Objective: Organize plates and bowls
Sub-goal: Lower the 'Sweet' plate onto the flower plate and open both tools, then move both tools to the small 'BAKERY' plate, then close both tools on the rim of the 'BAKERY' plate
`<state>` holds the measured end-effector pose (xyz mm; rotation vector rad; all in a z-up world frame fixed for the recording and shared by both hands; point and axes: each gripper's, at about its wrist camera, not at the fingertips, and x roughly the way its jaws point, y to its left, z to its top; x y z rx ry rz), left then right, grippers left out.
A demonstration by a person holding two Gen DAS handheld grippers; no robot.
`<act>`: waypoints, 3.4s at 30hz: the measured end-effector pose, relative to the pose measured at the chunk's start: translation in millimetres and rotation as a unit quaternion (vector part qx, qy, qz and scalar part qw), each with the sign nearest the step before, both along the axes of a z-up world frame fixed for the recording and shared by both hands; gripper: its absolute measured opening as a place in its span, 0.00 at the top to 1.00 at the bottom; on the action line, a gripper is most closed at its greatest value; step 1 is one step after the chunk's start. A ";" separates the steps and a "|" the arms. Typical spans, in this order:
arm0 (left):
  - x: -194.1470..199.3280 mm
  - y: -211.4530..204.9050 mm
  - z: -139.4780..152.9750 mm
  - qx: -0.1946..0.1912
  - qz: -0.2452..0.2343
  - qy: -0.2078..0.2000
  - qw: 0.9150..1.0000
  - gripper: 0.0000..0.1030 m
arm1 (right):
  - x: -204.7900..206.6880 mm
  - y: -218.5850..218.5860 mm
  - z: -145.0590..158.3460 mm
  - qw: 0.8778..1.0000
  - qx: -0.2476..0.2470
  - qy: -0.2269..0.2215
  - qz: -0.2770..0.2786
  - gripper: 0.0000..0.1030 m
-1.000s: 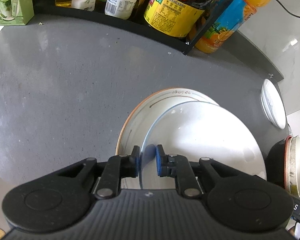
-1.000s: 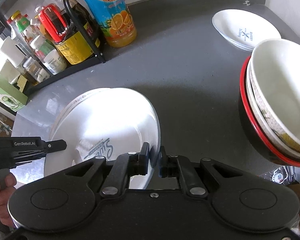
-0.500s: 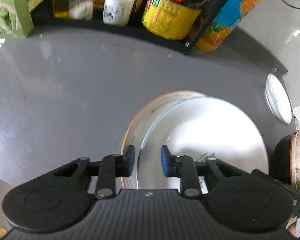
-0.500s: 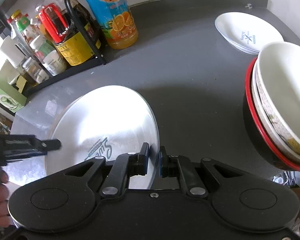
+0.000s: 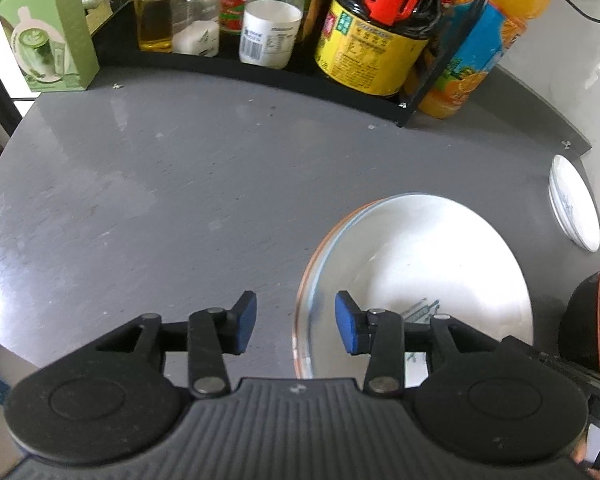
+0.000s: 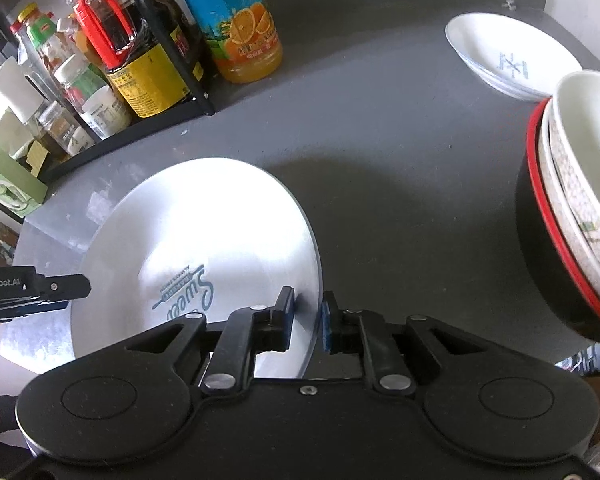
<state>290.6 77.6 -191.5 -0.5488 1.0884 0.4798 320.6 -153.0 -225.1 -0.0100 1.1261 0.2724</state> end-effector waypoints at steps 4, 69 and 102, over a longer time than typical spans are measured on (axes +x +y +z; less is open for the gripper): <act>-3.4 4.9 -2.0 -0.002 0.005 0.001 1.000 0.59 | 2.0 1.4 -2.8 1.000 -0.003 0.001 0.000 0.83; 247.3 -211.3 76.8 -0.011 -0.121 -0.103 0.987 0.19 | 112.8 -270.6 130.6 0.984 0.070 -0.119 -0.110 0.17; 362.9 -214.1 -29.5 -0.067 -0.065 0.004 0.996 0.74 | 255.7 -302.2 22.3 0.993 0.100 0.023 -0.057 0.61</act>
